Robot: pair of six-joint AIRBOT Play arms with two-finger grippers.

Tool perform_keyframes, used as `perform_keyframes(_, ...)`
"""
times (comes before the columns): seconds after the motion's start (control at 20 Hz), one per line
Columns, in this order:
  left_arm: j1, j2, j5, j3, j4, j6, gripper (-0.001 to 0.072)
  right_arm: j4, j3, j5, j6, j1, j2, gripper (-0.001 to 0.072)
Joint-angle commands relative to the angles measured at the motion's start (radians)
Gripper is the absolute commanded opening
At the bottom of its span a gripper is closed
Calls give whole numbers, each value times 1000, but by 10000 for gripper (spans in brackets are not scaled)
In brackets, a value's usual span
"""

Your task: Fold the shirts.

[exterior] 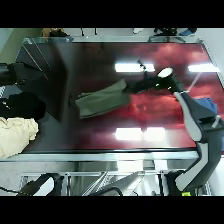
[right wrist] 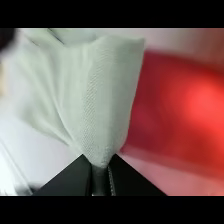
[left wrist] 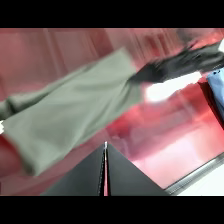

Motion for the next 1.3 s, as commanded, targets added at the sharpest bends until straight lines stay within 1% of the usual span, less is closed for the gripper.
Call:
perform_keyframes(0.0, -1, 0, -1, 0, 1, 2, 14, 28, 85, -5, 111, -157, 107, 21)
perform_keyframes(0.3, -1, 0, -7, 0, 1, 18, 14, 27, 99, -8, 380, -537, 262, 22)
perform_keyframes(0.5, -1, 0, -12, 0, 1, 26, 14, 28, 99, -2, 468, -727, 341, 22)
perform_keyframes(0.6, -1, 0, -12, 0, 1, 32, 14, 28, 99, 45, 506, -801, 359, 22)
perform_keyframes(0.8, -1, 0, -13, -1, 0, 43, 14, 3, 99, 187, 521, -910, 363, 22)
perform_keyframes(1.0, -1, 0, -18, -1, 1, 51, 14, -92, 99, 279, 528, -977, 362, 22)
perform_keyframes(1.1, -1, 0, -18, -1, 1, 51, 14, -104, 99, 287, 528, -990, 361, 22)
perform_keyframes(1.15, -1, 0, -18, -1, 1, 51, 14, -89, 99, 270, 504, -991, 360, 22)
perform_keyframes(1.2, -1, 0, -17, -1, 1, 51, 14, -40, 99, 238, 446, -991, 355, 22)
perform_keyframes(1.25, -1, 0, -17, -1, 1, 51, 14, 55, 99, 192, 380, -990, 344, 21)
